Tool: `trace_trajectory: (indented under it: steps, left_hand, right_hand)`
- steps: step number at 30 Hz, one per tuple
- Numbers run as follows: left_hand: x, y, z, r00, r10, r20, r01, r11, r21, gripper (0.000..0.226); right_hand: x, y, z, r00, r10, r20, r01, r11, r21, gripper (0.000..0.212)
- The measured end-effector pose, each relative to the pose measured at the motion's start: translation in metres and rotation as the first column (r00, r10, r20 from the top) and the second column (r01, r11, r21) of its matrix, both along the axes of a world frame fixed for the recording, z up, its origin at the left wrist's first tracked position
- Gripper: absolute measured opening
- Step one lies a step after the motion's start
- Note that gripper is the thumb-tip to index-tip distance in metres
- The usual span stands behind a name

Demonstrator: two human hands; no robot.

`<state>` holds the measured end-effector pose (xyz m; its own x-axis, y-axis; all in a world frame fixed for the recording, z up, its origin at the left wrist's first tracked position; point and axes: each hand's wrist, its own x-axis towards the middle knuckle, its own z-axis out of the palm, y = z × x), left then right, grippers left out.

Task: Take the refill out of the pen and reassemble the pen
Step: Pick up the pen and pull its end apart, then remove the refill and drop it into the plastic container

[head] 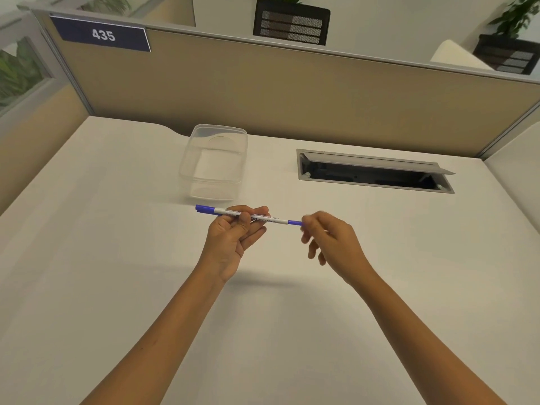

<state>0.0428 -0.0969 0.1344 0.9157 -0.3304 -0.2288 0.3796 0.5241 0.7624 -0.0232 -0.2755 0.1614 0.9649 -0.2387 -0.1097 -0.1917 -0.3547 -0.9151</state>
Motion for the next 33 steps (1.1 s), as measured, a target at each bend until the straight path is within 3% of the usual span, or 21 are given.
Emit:
trace_trajectory:
  steps: [2,3,7,9,12,15,18,20,24,26,29,33]
  left_hand:
    - [0.002,0.001,-0.004,1.000,0.007,-0.005,-0.007,1.000,0.004,0.015]
    - [0.002,0.000,-0.006,1.000,0.009,-0.007,-0.009,1.000,0.008,0.015]
    - [0.003,0.001,-0.015,1.000,0.016,-0.014,-0.016,1.000,0.021,0.017]
    - [0.006,0.003,-0.019,0.999,0.033,-0.028,-0.033,0.999,0.018,0.016]
    - [0.011,0.006,-0.026,0.998,0.038,-0.040,-0.037,0.999,0.024,0.015]
    - [0.012,0.005,-0.035,0.999,0.012,-0.053,-0.009,0.999,0.051,0.015]
    - [0.012,0.005,-0.043,0.998,0.007,-0.062,-0.003,0.998,0.066,0.015]
    - [0.013,0.006,-0.048,0.998,0.014,-0.068,-0.008,0.997,0.075,0.015]
    - [0.016,0.012,-0.057,0.996,0.030,-0.085,-0.022,0.996,0.089,0.015]
    - [0.018,0.016,-0.063,0.995,0.045,-0.094,-0.036,0.994,0.099,0.015]
    - [0.017,0.024,-0.076,0.992,0.039,-0.124,-0.023,0.992,0.128,0.015]
    - [0.008,0.030,-0.091,0.982,-0.004,-0.188,0.042,0.979,0.199,0.017]
  right_hand:
    - [0.002,0.001,-0.001,0.992,-0.050,-0.116,0.063,0.992,0.109,0.044]
    - [0.002,0.002,-0.003,0.989,-0.043,-0.139,0.062,0.989,0.133,0.043]
    - [0.002,0.001,-0.017,0.998,-0.006,-0.059,0.013,0.994,0.106,0.014]
    - [0.004,-0.001,-0.027,0.994,-0.028,-0.106,0.039,0.993,0.113,0.027]
    - [0.004,0.000,-0.037,0.981,0.069,-0.179,-0.025,0.971,0.239,0.021]
    - [0.006,0.002,-0.045,0.985,0.106,-0.135,-0.051,0.930,0.363,0.045]
    - [0.013,0.004,-0.051,0.997,0.033,-0.069,-0.004,0.924,0.383,0.022]
    - [0.016,0.002,-0.054,0.998,0.013,-0.069,0.013,0.932,0.361,0.007]
    - [0.019,-0.005,-0.062,0.992,-0.042,-0.120,0.069,0.970,0.234,0.036]
    - [0.020,-0.010,-0.074,0.988,-0.121,-0.090,0.134,0.979,0.150,0.030]
    - [0.023,-0.020,-0.100,0.975,-0.220,-0.013,0.220,0.975,-0.019,0.008]
    - [0.024,-0.029,-0.131,0.985,-0.163,0.060,0.174,0.926,-0.336,0.014]
